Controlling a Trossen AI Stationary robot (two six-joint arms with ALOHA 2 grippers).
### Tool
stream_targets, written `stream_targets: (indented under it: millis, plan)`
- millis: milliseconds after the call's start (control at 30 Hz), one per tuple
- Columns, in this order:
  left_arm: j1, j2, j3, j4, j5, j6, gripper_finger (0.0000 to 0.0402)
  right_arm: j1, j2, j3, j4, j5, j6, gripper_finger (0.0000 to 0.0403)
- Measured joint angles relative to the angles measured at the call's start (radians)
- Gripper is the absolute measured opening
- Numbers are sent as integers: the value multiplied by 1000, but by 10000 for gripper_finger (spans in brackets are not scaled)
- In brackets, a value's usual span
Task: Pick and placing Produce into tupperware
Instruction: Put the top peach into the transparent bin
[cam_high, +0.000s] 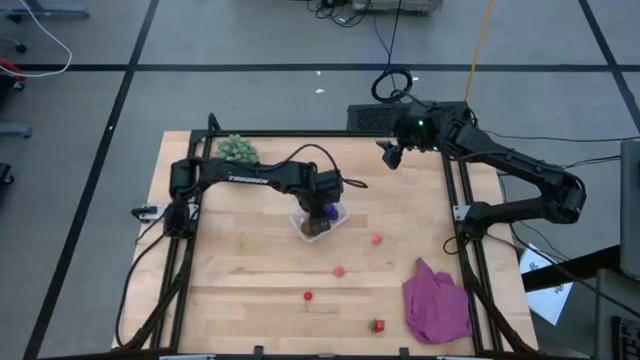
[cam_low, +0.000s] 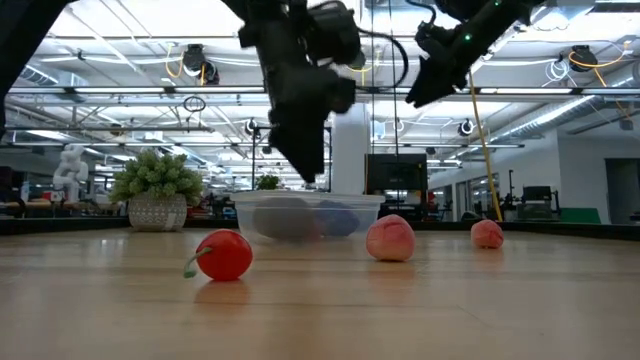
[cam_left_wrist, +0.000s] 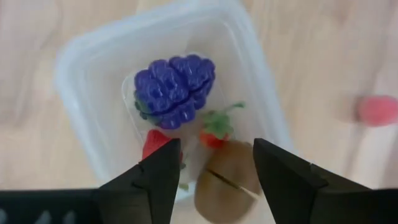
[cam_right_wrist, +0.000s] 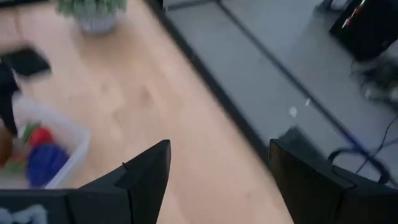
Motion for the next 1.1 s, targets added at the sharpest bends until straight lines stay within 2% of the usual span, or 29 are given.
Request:
stream_targets:
  millis: [233,467,567,833,933,1100]
  plan:
    - [-94,-101,14,-42,-3,-47,207,45,0,0,-228,-24,69,263]
    - [-237,-168,14,-148,-84,-101,207,134,0,0,-322,-331,189,263]
    - [-277,-195,14,-212,-146,-108,207,208,0,0,-313,-391,230,263]
    - [-286,-322,13,-327,-240,-125,207,483,0,0,-87,-386,333,263]
    - [-283,-385,13,-384,-276,-167,207,570,0,6,-16,-349,343,263]
    - [-289,-484,13,-459,-314,-255,207,643,1,156,-183,-195,344,263]
